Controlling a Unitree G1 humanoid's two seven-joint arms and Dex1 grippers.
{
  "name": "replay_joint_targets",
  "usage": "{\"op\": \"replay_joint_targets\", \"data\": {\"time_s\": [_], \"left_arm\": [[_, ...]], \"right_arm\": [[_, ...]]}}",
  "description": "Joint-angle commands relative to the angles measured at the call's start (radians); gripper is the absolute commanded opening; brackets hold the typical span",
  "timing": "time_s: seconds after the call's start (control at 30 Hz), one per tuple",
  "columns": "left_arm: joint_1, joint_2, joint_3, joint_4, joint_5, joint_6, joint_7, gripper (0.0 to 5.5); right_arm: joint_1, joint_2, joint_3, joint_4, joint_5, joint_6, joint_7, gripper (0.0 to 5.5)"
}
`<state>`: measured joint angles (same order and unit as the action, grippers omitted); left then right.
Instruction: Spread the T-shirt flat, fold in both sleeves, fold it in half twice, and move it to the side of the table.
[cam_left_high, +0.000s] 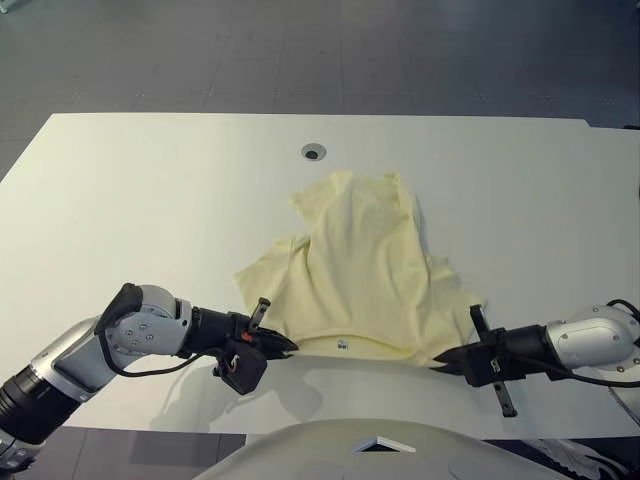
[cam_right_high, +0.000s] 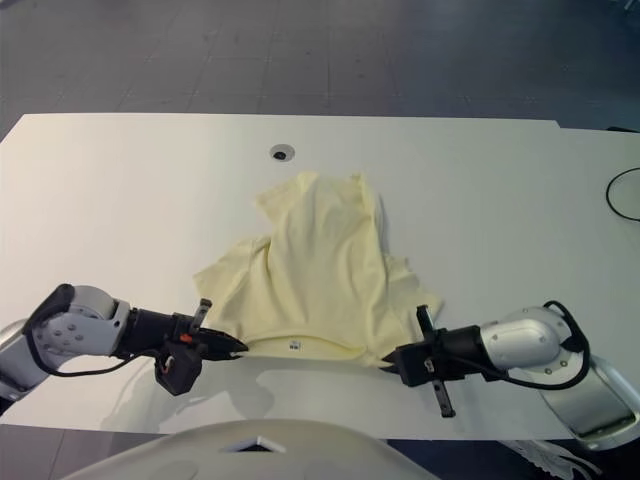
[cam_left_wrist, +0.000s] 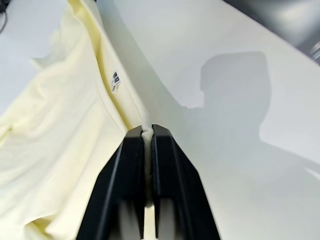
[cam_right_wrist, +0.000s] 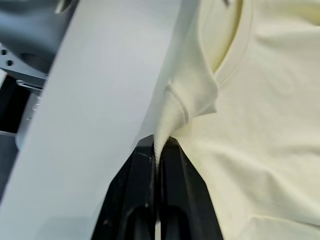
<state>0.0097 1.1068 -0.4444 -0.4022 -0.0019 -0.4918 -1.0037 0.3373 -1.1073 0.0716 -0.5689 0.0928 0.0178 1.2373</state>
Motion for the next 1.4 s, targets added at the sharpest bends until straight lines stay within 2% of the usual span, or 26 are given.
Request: {"op": "replay_joint_targets", "data": {"time_s": [0.03,0.13,0.17,0.2,0.43,0.57,0.67,0.77,0.93,1.2,1.3,1.4], "left_arm": [[0.05,0.001,0.008,-0.026,-0.004,0.029,-0.031,0.01],[0.079,0.004,0.024,-0.048,-0.026,0.041,-0.04,0.01],[0.086,0.008,0.036,-0.058,-0.045,0.044,-0.042,0.37],[0.096,0.01,0.054,-0.072,-0.07,0.052,-0.041,0.44],[0.255,0.116,0.25,-0.134,-0.313,0.099,-0.087,1.7],[0.287,0.143,0.363,-0.107,-0.464,0.142,-0.158,2.27],[0.263,0.131,0.408,-0.067,-0.483,0.165,-0.19,2.72],[0.136,0.058,0.403,0.033,-0.389,0.162,-0.152,3.2],[-0.073,-0.117,0.32,0.257,-0.082,0.062,-0.022,4.03],[-0.191,-0.246,0.232,0.499,0.174,-0.081,0.113,5.39],[-0.174,-0.252,0.21,0.527,0.175,-0.1,0.104,5.4],[-0.165,-0.237,0.205,0.546,0.176,-0.116,0.098,5.4]], "right_arm": [[0.02,-0.022,-0.002,-0.002,-0.015,-0.005,0.001,0.0],[0.034,-0.016,0.002,-0.015,-0.009,0.005,-0.003,0.0],[0.033,-0.014,-0.002,-0.018,-0.003,0.009,-0.005,0.0],[0.03,-0.011,-0.009,-0.019,0.003,0.008,-0.008,0.0],[0.041,-0.025,-0.103,-0.012,0.079,-0.016,0.009,1.24],[0.073,-0.038,-0.196,-0.038,0.164,0.007,0.046,1.79],[0.067,-0.04,-0.244,-0.031,0.193,0.011,0.059,2.23],[-0.001,-0.031,-0.266,0.001,0.21,0.032,0.037,2.7],[-0.082,-0.012,-0.237,0.136,0.157,0.021,0.0,3.5],[-0.232,0.068,-0.065,0.331,-0.11,-0.065,-0.169,4.82],[-0.266,0.092,-0.017,0.377,-0.178,-0.087,-0.211,5.33],[-0.29,0.108,0.025,0.427,-0.242,-0.111,-0.243,5.38]]}}
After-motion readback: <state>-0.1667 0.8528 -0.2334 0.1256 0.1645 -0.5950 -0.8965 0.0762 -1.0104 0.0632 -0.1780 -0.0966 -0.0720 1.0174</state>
